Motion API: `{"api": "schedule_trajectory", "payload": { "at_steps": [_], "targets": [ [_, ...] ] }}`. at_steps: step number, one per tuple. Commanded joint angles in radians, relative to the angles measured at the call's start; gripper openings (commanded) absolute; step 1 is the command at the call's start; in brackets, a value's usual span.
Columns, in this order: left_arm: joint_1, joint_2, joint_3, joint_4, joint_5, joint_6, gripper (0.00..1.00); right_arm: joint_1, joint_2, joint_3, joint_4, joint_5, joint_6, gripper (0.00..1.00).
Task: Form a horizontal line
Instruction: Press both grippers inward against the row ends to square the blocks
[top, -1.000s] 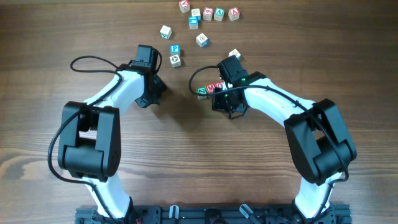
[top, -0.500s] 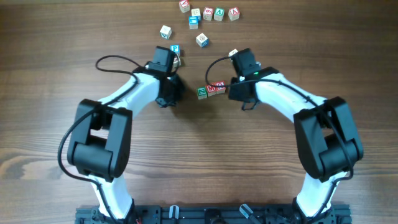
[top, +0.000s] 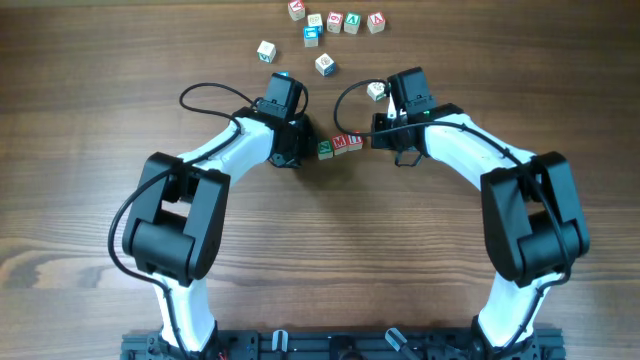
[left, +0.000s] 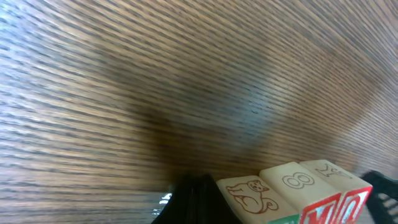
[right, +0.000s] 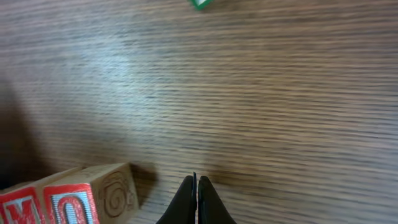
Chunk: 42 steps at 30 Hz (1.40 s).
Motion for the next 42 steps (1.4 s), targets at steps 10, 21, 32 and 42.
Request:
{"api": "schedule_trajectory", "payload": {
  "at_steps": [10, 21, 32, 42],
  "targets": [
    [-0.014, 0.092, -0.047, -0.027, 0.009, 0.018, 0.04, 0.008, 0.044, -0.006, 0.065, -0.218, -0.019, 0.04],
    [-0.014, 0.092, -0.047, 0.005, 0.009, -0.011, 0.04, 0.009, 0.044, -0.006, 0.034, -0.266, -0.017, 0.04],
    [-0.014, 0.092, -0.047, 0.056, 0.008, -0.011, 0.04, 0.008, 0.044, -0.006, -0.003, -0.265, -0.017, 0.05],
    [-0.014, 0.092, -0.047, 0.058, -0.03, -0.01, 0.06, 0.008, 0.044, -0.006, -0.013, -0.259, -0.017, 0.05]
  ]
}}
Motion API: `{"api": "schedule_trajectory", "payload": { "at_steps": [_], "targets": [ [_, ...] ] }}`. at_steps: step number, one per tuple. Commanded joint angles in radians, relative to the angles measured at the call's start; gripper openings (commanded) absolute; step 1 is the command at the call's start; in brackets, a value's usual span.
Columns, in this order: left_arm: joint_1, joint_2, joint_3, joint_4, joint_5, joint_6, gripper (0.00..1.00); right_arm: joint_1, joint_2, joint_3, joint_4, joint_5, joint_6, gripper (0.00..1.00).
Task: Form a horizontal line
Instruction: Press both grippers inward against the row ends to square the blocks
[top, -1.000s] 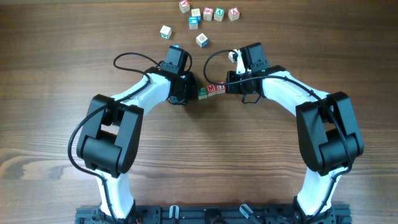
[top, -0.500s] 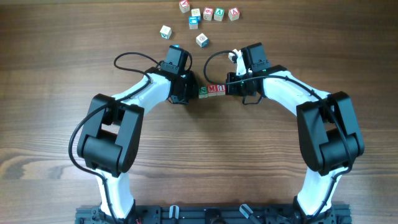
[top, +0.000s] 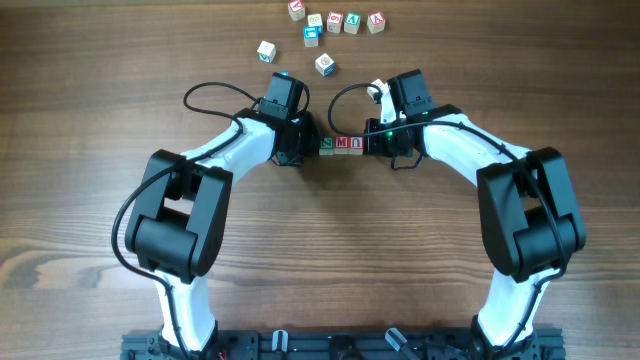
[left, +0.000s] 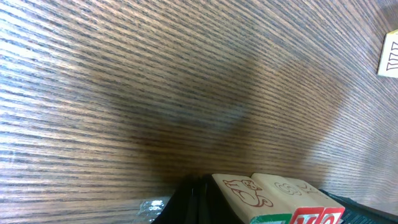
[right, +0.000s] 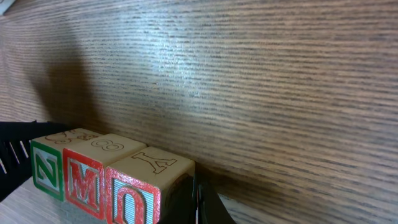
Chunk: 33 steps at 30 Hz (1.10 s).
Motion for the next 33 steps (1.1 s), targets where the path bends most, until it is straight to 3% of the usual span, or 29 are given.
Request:
{"api": "schedule_trajectory", "payload": {
  "at_steps": [1, 5, 9, 17, 33],
  "targets": [
    [-0.012, 0.076, -0.046, -0.013, -0.062, -0.005, 0.06, 0.012, 0.022, -0.006, -0.001, -0.041, -0.01, 0.04],
    [-0.012, 0.076, -0.046, -0.02, -0.076, -0.004, 0.14, 0.012, 0.022, -0.006, -0.002, 0.062, 0.001, 0.05],
    [-0.011, 0.076, -0.046, -0.032, -0.111, -0.005, 0.12, 0.011, 0.022, -0.006, -0.008, 0.189, 0.043, 0.04],
    [-0.012, 0.076, -0.046, -0.074, -0.112, -0.005, 0.04, 0.01, 0.022, -0.006, -0.005, 0.172, 0.042, 0.04],
    [-0.012, 0.076, -0.046, -0.102, -0.115, -0.005, 0.04, 0.008, 0.02, -0.006, -0.005, 0.061, 0.122, 0.04]
  ]
}}
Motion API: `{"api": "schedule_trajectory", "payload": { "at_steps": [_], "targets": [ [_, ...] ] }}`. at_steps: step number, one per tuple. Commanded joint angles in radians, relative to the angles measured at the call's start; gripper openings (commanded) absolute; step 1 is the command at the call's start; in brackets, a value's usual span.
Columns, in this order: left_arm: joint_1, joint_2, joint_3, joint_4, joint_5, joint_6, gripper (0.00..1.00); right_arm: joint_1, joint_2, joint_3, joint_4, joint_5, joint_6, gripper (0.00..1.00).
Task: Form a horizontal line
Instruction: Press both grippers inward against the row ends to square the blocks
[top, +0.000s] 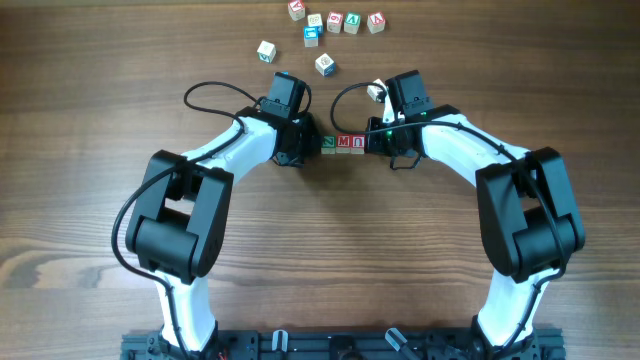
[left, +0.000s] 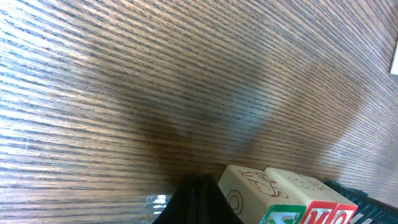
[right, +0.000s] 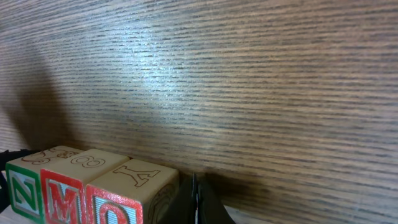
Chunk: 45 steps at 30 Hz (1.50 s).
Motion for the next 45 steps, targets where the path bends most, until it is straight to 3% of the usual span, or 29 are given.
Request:
{"api": "schedule_trajectory", "payload": {
  "at_steps": [1, 32, 45],
  "targets": [
    [-0.005, 0.076, -0.059, -0.058, -0.089, -0.001, 0.04, 0.002, 0.02, -0.006, -0.003, -0.04, 0.043, 0.04],
    [-0.005, 0.076, -0.059, -0.103, -0.085, -0.001, 0.04, 0.002, 0.016, 0.014, 0.045, -0.035, 0.04, 0.05],
    [-0.005, 0.076, -0.059, -0.102, -0.102, -0.001, 0.04, 0.002, 0.016, 0.014, 0.001, 0.15, 0.042, 0.05]
  ]
}}
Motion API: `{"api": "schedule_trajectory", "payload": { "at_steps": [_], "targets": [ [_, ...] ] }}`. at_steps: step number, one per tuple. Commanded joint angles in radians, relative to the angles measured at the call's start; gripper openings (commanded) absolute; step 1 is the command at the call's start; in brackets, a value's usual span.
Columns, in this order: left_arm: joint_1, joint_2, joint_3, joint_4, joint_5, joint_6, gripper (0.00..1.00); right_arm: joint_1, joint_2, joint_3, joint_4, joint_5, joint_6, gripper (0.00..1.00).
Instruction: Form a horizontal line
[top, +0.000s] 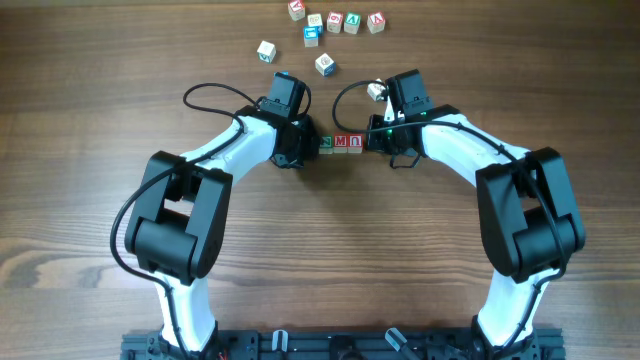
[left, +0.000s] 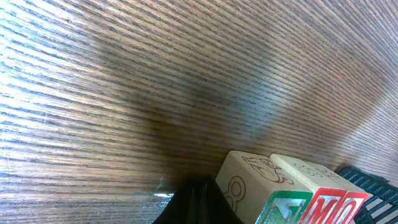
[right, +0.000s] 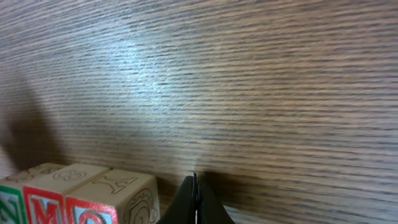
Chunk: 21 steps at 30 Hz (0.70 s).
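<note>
Three wooden letter blocks (top: 341, 143) lie side by side in a straight left-to-right row at mid-table: green-faced (left: 283, 208), red M (left: 326, 208), and a red-and-blue one (right: 93, 211). My left gripper (top: 311, 146) is shut, its tip (left: 198, 202) against the row's left end. At the row's right end my right gripper (top: 371, 141) is shut, its tip (right: 194, 202) a small gap off the end block.
Several loose letter blocks lie at the far edge: a cluster (top: 335, 20), a single one (top: 266, 50), another (top: 325, 65), and one (top: 376, 91) beside the right wrist. Both arms reach in from the near side.
My right gripper has drawn back slightly to the right, leaving a small gap to the end block. The row and my left gripper stand nearly as before.
At first the three blocks lay in a tilted row, both shut grippers near its ends, the right one apart. Then the row was straight and level with both tips against its ends. It stayed so; now the right tip stands slightly off.
</note>
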Motion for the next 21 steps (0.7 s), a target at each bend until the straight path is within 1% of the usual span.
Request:
{"api": "schedule_trajectory", "payload": {
  "at_steps": [1, 5, 11, 17, 21],
  "targets": [
    [-0.005, 0.081, -0.065, -0.047, -0.111, -0.001, 0.04, 0.002, 0.016, 0.014, -0.016, 0.104, 0.008, 0.05],
    [-0.005, 0.081, -0.065, -0.06, -0.153, -0.001, 0.04, 0.002, 0.016, 0.014, -0.033, 0.161, 0.008, 0.04],
    [0.008, 0.08, -0.065, -0.135, -0.263, -0.001, 0.04, 0.002, 0.014, 0.014, -0.062, 0.262, 0.008, 0.05],
    [0.06, 0.072, -0.065, -0.159, -0.28, 0.006, 0.04, -0.003, -0.016, 0.014, -0.077, 0.279, 0.008, 0.04],
    [0.105, 0.033, -0.065, -0.197, -0.28, 0.008, 0.04, -0.017, -0.087, 0.014, -0.129, 0.37, 0.008, 0.05]
  ]
}}
